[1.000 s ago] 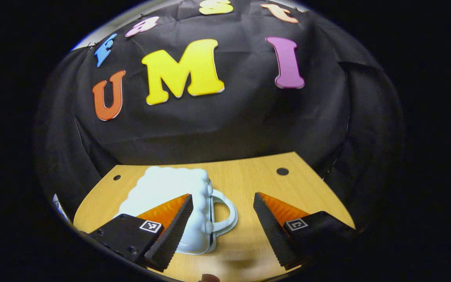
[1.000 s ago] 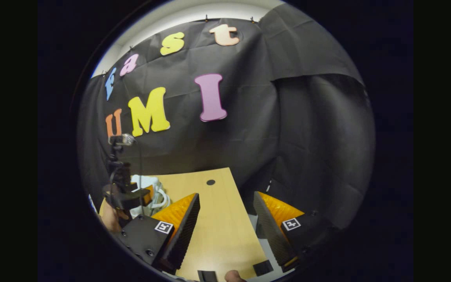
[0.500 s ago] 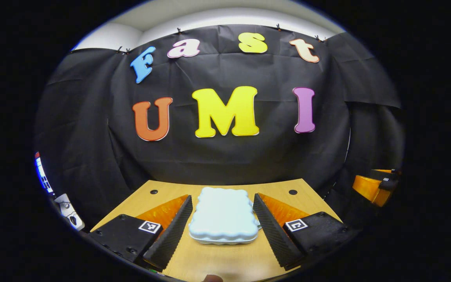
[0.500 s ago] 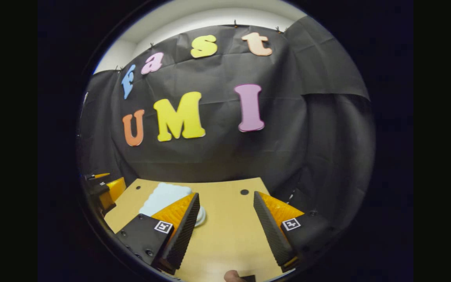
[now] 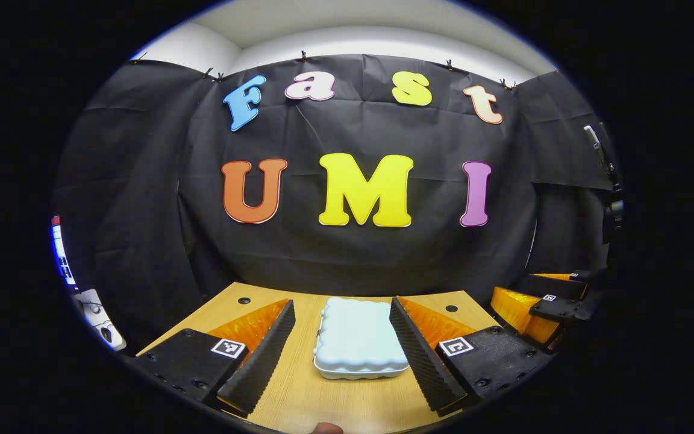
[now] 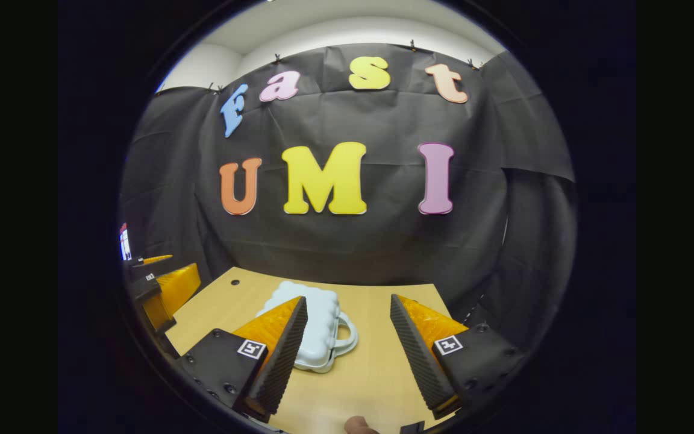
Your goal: First open the suitcase, pack the skin care products into it, and then close the suitcase.
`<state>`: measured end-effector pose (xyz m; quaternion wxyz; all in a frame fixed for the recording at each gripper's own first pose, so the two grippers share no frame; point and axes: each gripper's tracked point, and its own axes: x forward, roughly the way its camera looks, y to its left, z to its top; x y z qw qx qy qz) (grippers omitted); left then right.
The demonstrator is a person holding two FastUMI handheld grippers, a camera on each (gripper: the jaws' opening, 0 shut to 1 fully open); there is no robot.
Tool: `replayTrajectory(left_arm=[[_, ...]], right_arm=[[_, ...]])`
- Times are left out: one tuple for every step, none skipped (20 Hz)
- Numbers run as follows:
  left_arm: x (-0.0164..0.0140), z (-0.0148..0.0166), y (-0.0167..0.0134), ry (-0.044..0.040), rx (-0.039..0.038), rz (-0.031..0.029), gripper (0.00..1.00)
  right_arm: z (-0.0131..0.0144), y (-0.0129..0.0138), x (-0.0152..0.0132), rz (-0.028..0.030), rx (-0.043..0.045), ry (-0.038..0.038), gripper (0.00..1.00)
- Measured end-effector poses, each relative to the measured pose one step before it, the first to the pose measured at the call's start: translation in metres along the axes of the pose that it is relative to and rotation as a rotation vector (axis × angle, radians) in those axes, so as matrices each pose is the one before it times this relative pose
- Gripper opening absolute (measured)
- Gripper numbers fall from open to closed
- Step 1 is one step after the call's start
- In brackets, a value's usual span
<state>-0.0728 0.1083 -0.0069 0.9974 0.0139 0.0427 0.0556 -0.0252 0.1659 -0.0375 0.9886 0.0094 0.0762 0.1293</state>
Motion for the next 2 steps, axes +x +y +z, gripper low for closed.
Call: replayTrajectory(left_arm=[[0.00056,-0.00077,-0.00179,0.0011,0.0033,-0.01818,1.0],[-0.00006,-0.00407,-0.00122,0.00866,0.00058,-0.01062,1.0]], right_arm=[[0.00063,0.00421,0.00108,0.00511,-0.01225,0.00051,0.82],[0.00023,0.00416,0.00017,0.00396,-0.0067,-0.00009,0.82]])
